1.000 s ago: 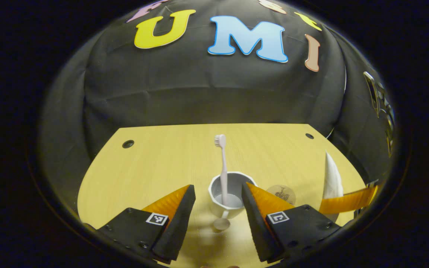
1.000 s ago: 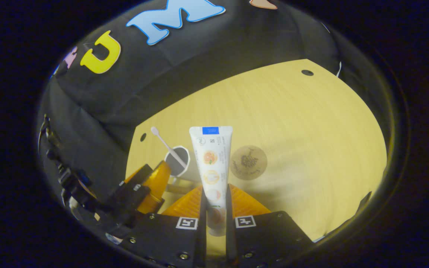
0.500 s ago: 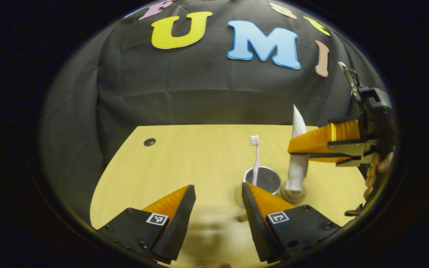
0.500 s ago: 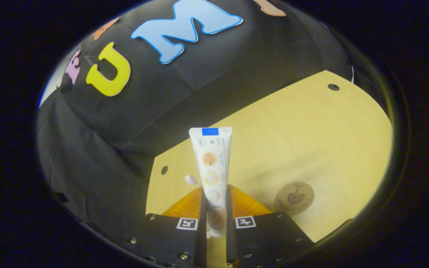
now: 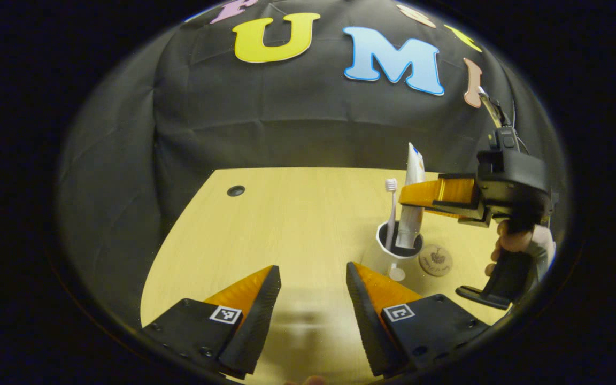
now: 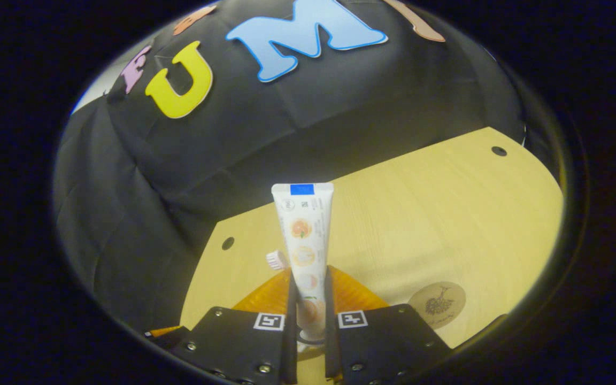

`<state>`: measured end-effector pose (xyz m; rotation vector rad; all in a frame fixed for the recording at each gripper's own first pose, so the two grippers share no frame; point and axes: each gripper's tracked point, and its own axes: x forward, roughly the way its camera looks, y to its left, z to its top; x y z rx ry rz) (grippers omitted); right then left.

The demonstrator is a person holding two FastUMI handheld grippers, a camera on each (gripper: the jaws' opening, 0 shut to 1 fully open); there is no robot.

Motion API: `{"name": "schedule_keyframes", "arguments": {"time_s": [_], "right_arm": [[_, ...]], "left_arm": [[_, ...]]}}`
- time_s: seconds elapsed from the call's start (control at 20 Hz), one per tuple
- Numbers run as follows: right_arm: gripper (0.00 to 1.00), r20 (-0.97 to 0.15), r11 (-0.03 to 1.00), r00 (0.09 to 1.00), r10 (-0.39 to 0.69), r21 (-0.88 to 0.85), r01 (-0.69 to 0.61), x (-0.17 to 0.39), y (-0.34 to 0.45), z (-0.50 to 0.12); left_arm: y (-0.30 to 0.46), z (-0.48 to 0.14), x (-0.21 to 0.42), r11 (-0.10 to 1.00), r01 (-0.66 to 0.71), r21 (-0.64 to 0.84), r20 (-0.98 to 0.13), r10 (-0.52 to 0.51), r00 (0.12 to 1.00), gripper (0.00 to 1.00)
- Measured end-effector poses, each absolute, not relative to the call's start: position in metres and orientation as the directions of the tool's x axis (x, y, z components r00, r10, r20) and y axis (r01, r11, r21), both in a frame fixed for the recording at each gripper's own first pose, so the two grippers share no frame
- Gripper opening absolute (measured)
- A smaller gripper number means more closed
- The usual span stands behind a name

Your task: Put the toothbrush and toothpaste on the desktop into the cup, then pick up the cup and place it on the coaster on the desktop.

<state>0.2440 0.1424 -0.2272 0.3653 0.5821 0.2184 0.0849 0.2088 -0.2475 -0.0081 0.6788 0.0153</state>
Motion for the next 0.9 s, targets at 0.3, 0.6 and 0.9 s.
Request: {"name": "schedule_keyframes", "arguments": {"time_s": [0.3, 0.6, 0.9], "right_arm": [[0.24, -0.506, 0.932, 0.818, 0.275, 0.348, -0.098, 0.233, 0.142, -0.243], [0.54, -0.477, 0.923, 0.830, 0.288, 0.369, -0.108, 0.218, 0.134, -0.222], [0.54, -0.428, 0.925, 0.865, 0.260, 0.367, -0.097, 0.191, 0.096, -0.186]], "left_arm": [[0.183, -0.256, 0.083, 0.999, 0.017, -0.040, -0.669, -0.040, 0.743, 0.81], [0.160, -0.257, 0.082, 0.995, 0.074, -0.065, -0.700, -0.098, 0.707, 0.82], [0.128, -0.263, 0.083, 0.975, 0.206, -0.082, -0.773, -0.193, 0.604, 0.81]]}}
